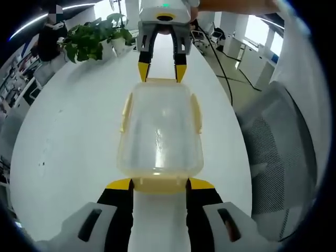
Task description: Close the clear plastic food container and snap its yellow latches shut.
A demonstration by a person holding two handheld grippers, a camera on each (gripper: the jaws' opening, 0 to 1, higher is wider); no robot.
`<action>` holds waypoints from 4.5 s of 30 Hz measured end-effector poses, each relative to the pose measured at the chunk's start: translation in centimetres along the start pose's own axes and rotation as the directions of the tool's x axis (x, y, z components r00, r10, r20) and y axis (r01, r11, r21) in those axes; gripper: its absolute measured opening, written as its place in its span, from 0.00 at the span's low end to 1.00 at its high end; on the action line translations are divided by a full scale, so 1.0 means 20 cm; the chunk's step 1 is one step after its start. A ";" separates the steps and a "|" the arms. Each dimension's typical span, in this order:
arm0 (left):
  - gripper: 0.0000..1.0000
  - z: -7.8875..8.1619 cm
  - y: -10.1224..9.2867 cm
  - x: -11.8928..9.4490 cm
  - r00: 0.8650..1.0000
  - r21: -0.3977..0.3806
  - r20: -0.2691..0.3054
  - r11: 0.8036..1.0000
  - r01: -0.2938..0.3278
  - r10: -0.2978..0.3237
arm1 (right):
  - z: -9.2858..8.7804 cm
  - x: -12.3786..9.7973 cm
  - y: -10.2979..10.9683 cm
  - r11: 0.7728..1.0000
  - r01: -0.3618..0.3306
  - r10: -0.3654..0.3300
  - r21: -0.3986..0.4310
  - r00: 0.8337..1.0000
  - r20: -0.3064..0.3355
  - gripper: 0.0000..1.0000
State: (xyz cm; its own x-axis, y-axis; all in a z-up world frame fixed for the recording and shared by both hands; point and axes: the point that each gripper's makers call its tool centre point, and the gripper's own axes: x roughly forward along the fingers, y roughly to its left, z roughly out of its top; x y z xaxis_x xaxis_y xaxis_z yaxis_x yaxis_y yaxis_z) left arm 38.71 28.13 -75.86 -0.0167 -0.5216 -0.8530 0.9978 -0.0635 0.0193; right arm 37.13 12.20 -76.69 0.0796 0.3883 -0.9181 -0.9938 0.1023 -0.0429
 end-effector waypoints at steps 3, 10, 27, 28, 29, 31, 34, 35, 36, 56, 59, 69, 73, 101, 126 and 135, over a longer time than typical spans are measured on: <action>0.38 0.00 0.00 0.01 1.000 0.000 -0.004 1.000 0.005 -0.005 | -0.01 0.01 0.00 1.000 -0.007 0.007 0.004 1.000 -0.003 0.38; 0.38 -0.01 0.00 0.04 1.000 -0.011 -0.012 1.000 0.017 -0.018 | -0.03 0.03 -0.01 1.000 -0.019 0.019 0.011 1.000 -0.005 0.38; 0.38 -0.04 0.01 0.08 1.000 -0.018 -0.013 0.999 0.027 -0.027 | -0.04 0.06 0.00 0.999 -0.022 0.022 0.025 1.000 -0.001 0.38; 0.38 -0.04 0.01 0.08 1.000 -0.017 -0.012 1.000 0.027 -0.027 | -0.04 0.06 -0.01 0.999 -0.021 0.021 0.025 1.000 -0.001 0.38; 0.38 -0.04 0.01 0.08 1.000 -0.011 -0.013 1.000 0.025 -0.025 | -0.04 0.07 0.00 0.999 -0.021 0.021 0.030 1.000 0.001 0.38; 0.38 -0.04 0.01 0.08 1.000 -0.008 -0.014 1.000 0.025 -0.025 | -0.04 0.07 0.00 0.999 -0.018 0.018 0.034 1.000 0.002 0.38; 0.38 -0.04 0.01 0.08 1.000 0.000 -0.015 1.000 0.027 -0.027 | -0.04 0.07 0.00 0.999 -0.016 0.016 0.046 1.000 0.001 0.39; 0.38 -0.04 0.01 0.08 1.000 0.003 -0.015 1.000 0.028 -0.028 | -0.04 0.07 0.01 0.999 -0.017 0.017 0.050 1.000 0.002 0.39; 0.38 -0.04 0.01 0.08 0.999 0.004 -0.016 1.000 0.028 -0.028 | -0.04 0.07 0.01 0.998 -0.015 0.015 0.054 1.000 0.002 0.39; 0.39 -0.05 0.01 0.09 0.999 0.041 -0.028 0.999 0.033 -0.032 | -0.04 0.07 0.03 0.997 0.000 -0.002 0.071 1.000 0.019 0.40; 0.40 -0.06 0.03 0.09 0.999 0.091 -0.050 0.996 0.010 -0.005 | -0.05 0.07 0.03 0.998 0.006 -0.006 0.058 1.000 0.013 0.42; 0.44 -0.02 0.04 -0.01 0.999 -0.055 0.023 0.998 -0.027 0.028 | -0.06 -0.04 0.00 0.971 0.065 -0.069 0.230 0.998 0.007 0.40; 0.43 -0.02 0.05 -0.03 0.997 -0.163 0.024 0.985 -0.062 0.067 | -0.01 -0.09 -0.01 0.917 0.065 -0.092 0.393 0.994 0.053 0.37; 0.37 0.01 0.05 0.08 0.967 -0.784 -0.001 0.599 -0.159 0.255 | -0.01 0.03 -0.03 0.399 0.058 -0.212 0.915 0.977 0.031 0.30; 0.27 0.02 0.02 0.10 0.975 -0.887 0.048 0.459 -0.059 0.217 | 0.03 0.04 -0.02 0.316 0.028 -0.166 0.948 0.986 0.026 0.22; 0.30 0.02 0.03 0.10 0.978 -0.880 0.038 0.470 -0.064 0.204 | 0.03 0.05 -0.01 0.346 0.049 -0.155 0.937 0.988 0.005 0.25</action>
State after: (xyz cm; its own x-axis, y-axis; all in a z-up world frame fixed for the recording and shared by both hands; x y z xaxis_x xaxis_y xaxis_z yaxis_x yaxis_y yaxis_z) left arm 39.18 26.81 -77.32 0.1853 -0.5552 -0.8108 0.5270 0.7526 -0.3949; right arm 37.43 13.16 -77.32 0.2327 0.3727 -0.8983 -0.2674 0.9126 0.3094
